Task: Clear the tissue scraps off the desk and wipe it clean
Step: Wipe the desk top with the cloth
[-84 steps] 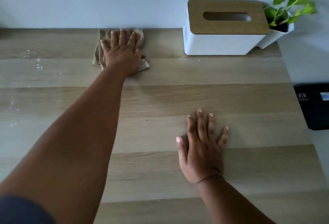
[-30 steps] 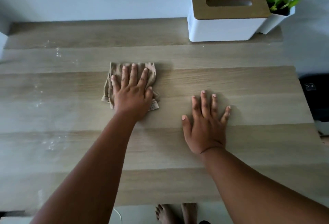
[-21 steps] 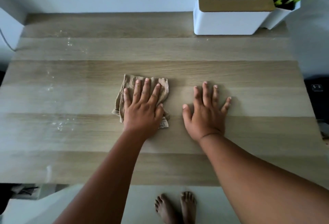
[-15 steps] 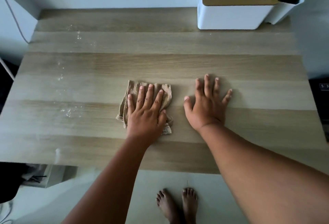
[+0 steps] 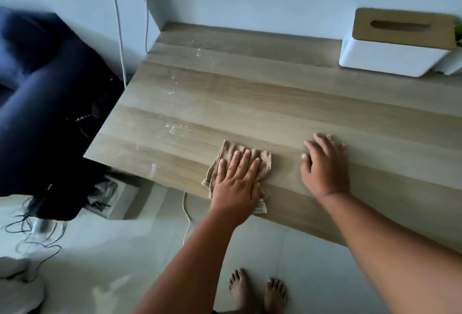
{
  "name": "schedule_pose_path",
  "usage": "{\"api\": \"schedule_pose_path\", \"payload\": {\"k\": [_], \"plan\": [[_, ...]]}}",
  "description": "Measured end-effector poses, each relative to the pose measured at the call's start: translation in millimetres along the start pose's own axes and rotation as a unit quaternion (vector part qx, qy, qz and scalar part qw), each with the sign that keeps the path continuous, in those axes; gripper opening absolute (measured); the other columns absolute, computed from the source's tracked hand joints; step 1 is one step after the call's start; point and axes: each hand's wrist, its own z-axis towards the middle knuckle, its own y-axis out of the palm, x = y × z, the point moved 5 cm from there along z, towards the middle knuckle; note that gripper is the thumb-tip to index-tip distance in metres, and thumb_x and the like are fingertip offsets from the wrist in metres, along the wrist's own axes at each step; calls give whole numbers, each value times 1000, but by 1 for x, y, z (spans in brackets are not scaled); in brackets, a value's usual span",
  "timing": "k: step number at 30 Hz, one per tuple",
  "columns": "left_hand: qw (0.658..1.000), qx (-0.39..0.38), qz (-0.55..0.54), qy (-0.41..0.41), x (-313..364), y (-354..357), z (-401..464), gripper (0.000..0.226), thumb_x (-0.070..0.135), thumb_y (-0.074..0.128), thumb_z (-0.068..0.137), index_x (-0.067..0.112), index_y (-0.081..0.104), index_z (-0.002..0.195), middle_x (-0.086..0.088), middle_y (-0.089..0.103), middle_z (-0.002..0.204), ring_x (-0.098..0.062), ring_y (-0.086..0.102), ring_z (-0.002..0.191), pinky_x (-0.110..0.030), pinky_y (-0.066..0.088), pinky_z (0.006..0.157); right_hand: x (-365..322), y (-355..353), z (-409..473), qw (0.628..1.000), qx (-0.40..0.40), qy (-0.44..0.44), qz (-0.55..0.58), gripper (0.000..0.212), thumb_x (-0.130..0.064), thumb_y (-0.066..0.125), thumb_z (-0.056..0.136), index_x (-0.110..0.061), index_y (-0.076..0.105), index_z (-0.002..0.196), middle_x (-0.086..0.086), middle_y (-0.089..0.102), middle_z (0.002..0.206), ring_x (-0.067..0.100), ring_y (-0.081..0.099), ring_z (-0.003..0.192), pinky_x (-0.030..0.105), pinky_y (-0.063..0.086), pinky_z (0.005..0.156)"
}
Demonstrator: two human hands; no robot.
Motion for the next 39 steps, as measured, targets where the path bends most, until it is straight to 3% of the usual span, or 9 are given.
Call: {"api": "schedule_pose_path", "payload": {"k": [6, 9, 12, 18, 23, 29, 31, 35, 39], "plan": [[999, -1, 16, -31, -41, -12, -32, 62, 42, 32, 105, 30, 18, 164, 6, 1, 173, -19, -9, 160, -50, 3, 128, -50, 7, -6, 999, -34, -8, 21, 37, -21, 61, 84, -10, 73, 118, 16, 59, 144, 44, 53, 129, 56, 40, 107], [996, 3, 5, -91, -78, -18, -45, 63, 40, 36, 105, 29, 18, 164, 5, -1, 172, -20, -10, 159, -50, 2, 128, -73, 21, 11, 998, -58, 27, 7, 39, -21, 71, 84, -13, 71, 122, 13, 54, 149, 42, 46, 135, 53, 36, 110], [988, 6, 0, -156, -122, -24, -49, 64, 42, 32, 104, 26, 19, 164, 2, 1, 173, -20, -10, 159, -50, 0, 128, -88, 37, 28, 995, -67, 78, -4, 46, -27, 68, 87, -17, 66, 131, 11, 45, 157, 40, 37, 141, 54, 29, 115], [963, 20, -8, -268, -221, -42, -41, 70, 49, 20, 99, 26, 13, 165, -1, -3, 174, -22, -12, 159, -51, -6, 128, -115, 67, 49, 990, -78, 103, -49, 60, -43, 55, 93, -22, 49, 149, 13, 25, 168, 37, 15, 156, 72, 3, 119], [944, 26, -16, -328, -292, -56, -18, 65, 44, 32, 105, 31, 11, 165, -4, -2, 174, -27, -9, 160, -56, -7, 127, -114, 75, 50, 991, -57, 94, -79, 72, -51, 42, 86, -19, 48, 150, 14, 26, 168, 38, 14, 156, 76, 3, 118], [914, 8, 0, -406, -330, -66, 28, 69, 53, 21, 98, 42, 0, 162, -3, -8, 174, -30, -12, 159, -64, -3, 124, -112, 79, 51, 990, -44, 88, -104, 76, -56, 42, 87, -18, 44, 153, 13, 24, 169, 37, 14, 157, 76, 5, 118], [918, 12, 11, -397, -325, -66, 39, 70, 54, 18, 96, 42, -1, 162, -3, -7, 174, -32, -11, 159, -66, -2, 123, -113, 79, 52, 988, -52, 88, -112, 77, -58, 40, 87, -19, 42, 154, 12, 22, 170, 37, 13, 157, 75, 3, 119], [967, 28, 23, -252, -283, -59, 53, 71, 51, 19, 96, 38, 4, 164, -4, -4, 174, -30, -11, 159, -61, -5, 126, -112, 80, 53, 985, -65, 93, -129, 80, -61, 36, 88, -20, 39, 156, 10, 17, 171, 35, 9, 158, 73, 2, 120], [985, 45, 20, -166, -229, -47, 40, 72, 47, 27, 98, 20, 19, 164, -10, 8, 173, -30, 0, 160, -57, 4, 128, -113, 79, 53, 984, -66, 93, -134, 81, -62, 33, 88, -20, 39, 156, 9, 17, 172, 35, 9, 158, 72, 2, 120]]}}
